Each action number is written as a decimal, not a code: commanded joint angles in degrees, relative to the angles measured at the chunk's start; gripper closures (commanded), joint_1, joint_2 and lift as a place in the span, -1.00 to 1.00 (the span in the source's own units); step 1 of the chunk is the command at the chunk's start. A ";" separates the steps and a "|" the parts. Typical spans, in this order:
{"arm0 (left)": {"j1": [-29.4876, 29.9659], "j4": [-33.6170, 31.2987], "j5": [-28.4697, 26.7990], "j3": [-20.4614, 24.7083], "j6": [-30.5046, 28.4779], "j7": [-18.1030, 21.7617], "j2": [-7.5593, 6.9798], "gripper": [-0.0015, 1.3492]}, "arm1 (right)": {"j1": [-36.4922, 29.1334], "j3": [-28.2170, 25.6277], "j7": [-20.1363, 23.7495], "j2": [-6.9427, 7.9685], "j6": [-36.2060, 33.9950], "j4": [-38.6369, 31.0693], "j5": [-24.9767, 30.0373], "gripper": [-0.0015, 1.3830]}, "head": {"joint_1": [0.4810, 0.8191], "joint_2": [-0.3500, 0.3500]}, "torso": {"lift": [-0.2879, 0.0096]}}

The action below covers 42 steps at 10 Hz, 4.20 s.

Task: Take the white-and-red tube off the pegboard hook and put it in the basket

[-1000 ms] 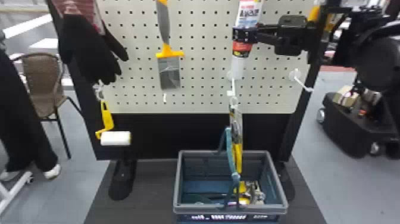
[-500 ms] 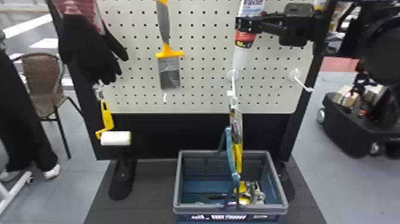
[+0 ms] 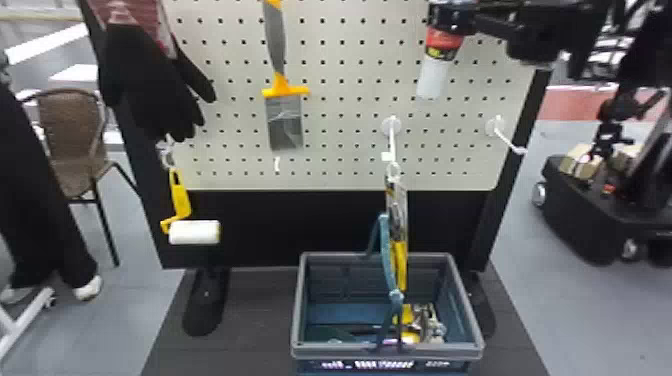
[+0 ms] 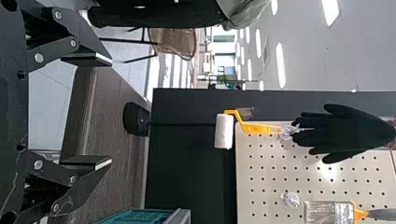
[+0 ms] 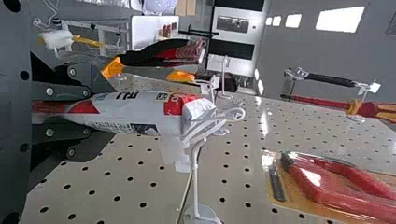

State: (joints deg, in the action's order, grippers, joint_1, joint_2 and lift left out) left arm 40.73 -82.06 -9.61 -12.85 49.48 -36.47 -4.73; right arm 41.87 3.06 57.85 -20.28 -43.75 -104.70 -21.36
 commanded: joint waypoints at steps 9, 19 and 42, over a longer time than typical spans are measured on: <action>-0.59 0.00 0.56 -0.33 0.44 0.00 0.33 -0.23 | -26.64 -17.21 -4.06 5.96 0.60 -13.22 -2.46 0.48 | -0.60 0.00 | 0.26; -0.59 0.00 0.56 0.11 0.88 0.00 0.60 -0.23 | -41.16 -20.29 -15.93 12.11 13.96 -3.79 -12.74 0.48 | -0.60 0.00 | 0.26; -1.20 0.28 0.82 -0.25 0.53 0.00 0.33 -0.24 | -40.43 -8.95 -16.89 16.42 19.06 16.88 -14.76 0.48 | -0.60 0.00 | 0.26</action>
State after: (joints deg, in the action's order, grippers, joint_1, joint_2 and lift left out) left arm 39.60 -81.81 -8.78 -13.06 49.97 -36.47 -4.39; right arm 1.28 -6.38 40.97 -3.87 -24.68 -88.30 -36.12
